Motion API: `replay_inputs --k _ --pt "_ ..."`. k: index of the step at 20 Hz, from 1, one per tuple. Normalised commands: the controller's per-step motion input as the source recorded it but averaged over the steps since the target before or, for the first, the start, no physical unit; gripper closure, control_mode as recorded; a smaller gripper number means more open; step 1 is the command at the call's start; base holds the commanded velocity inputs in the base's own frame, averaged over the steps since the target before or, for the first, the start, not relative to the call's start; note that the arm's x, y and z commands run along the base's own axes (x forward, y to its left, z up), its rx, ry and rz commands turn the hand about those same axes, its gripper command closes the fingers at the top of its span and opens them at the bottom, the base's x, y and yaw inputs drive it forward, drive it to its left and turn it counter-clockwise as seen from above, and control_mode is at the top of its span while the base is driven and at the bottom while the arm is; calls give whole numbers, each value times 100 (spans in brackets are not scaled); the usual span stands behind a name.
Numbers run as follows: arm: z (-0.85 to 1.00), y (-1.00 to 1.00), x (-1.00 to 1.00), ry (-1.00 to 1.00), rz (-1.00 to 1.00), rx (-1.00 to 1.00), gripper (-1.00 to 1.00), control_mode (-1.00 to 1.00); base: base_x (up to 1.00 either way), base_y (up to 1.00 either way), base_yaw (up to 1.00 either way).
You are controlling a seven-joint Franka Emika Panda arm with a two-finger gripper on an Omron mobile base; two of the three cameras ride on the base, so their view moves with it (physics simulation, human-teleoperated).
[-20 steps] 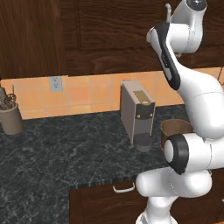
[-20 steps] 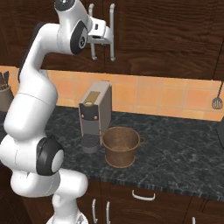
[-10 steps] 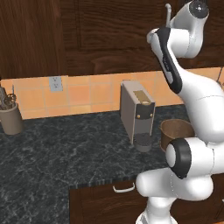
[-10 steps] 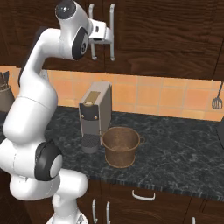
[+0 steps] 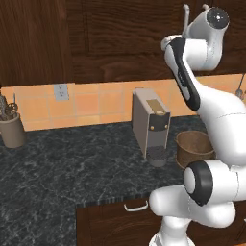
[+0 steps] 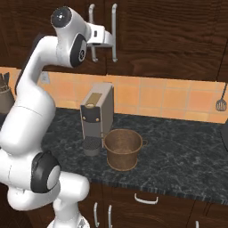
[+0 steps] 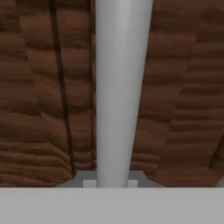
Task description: Open the cabinet, pick up the bread from the cabinet and place it in the basket. Then move the basket to the dining counter.
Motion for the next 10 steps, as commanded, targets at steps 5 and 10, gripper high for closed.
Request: replay_inputs --k 5,10 --pt "0 26 -95 0 -19 0 100 -100 0 0 0" --pt "0 37 -100 3 -24 0 100 -100 0 0 0"
